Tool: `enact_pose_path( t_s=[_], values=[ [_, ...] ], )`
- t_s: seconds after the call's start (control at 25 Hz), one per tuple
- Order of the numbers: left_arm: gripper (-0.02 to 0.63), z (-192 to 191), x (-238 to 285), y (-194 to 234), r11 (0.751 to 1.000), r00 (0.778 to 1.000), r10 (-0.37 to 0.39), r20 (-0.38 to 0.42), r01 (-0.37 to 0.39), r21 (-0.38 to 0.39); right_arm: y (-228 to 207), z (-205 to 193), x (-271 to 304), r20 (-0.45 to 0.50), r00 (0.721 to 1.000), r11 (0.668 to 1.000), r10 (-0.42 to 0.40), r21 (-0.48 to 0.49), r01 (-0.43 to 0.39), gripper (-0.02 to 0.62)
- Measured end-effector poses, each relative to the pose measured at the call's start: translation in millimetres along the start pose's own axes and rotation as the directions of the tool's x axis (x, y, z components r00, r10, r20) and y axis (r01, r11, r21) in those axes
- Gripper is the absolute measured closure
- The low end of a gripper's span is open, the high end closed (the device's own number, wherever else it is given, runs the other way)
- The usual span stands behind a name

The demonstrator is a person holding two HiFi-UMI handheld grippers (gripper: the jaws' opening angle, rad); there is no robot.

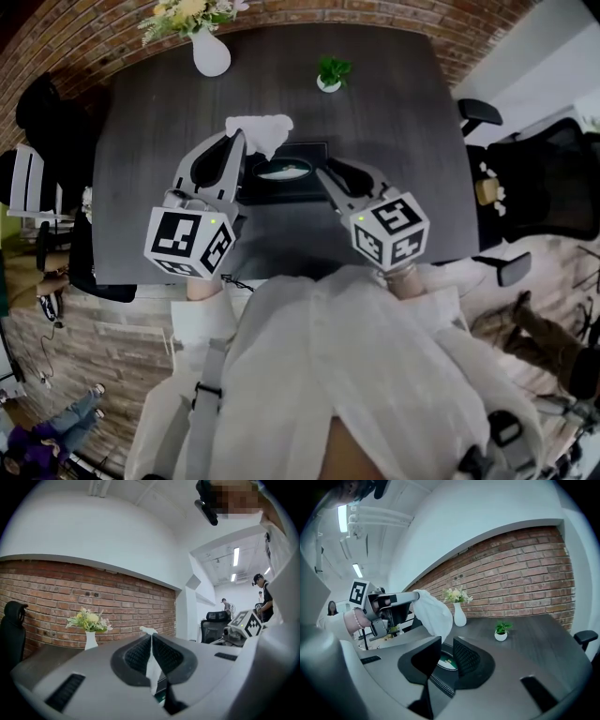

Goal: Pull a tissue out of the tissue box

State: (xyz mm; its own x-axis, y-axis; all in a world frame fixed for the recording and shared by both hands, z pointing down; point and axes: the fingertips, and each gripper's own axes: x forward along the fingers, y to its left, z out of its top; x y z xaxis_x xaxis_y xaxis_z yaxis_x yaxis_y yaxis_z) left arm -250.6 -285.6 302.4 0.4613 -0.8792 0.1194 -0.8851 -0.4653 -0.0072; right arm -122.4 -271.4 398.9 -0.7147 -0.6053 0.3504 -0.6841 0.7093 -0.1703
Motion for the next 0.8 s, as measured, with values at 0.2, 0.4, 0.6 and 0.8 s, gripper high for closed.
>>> enact_pose_path(
  t_s=[0.2, 0.4, 0.6, 0.8],
  values=[
    [0.597, -1.8, -9.1, 3.2, 0.999, 1.0, 0.018, 0.02, -0.017, -0.04, 3.1, 20.7, -0.9, 0.049, 0.999, 1.0, 0.025, 0.016, -0.025, 0.52],
    [0.598, 13.1, -19.8, 4.4, 0.995, 0.993, 0.028, 0.117, -0.016, -0.101, 16.2, 51.6, -4.2, 0.111, 0.991, 0.997, 0.077, 0.003, -0.077, 0.52],
    [0.598, 22.5, -25.7, 3.2, 0.993, 0.983, 0.038, 0.181, -0.016, -0.121, 23.9, 78.8, -11.4, 0.178, 0.977, 0.993, 0.116, -0.02, -0.114, 0.52],
    [0.598, 18.7, -33.0, 4.1, 0.987, 0.978, 0.057, 0.202, -0.024, -0.162, 35.2, 94.6, -16.8, 0.223, 0.962, 0.988, 0.156, -0.045, -0.15, 0.536]
  ],
)
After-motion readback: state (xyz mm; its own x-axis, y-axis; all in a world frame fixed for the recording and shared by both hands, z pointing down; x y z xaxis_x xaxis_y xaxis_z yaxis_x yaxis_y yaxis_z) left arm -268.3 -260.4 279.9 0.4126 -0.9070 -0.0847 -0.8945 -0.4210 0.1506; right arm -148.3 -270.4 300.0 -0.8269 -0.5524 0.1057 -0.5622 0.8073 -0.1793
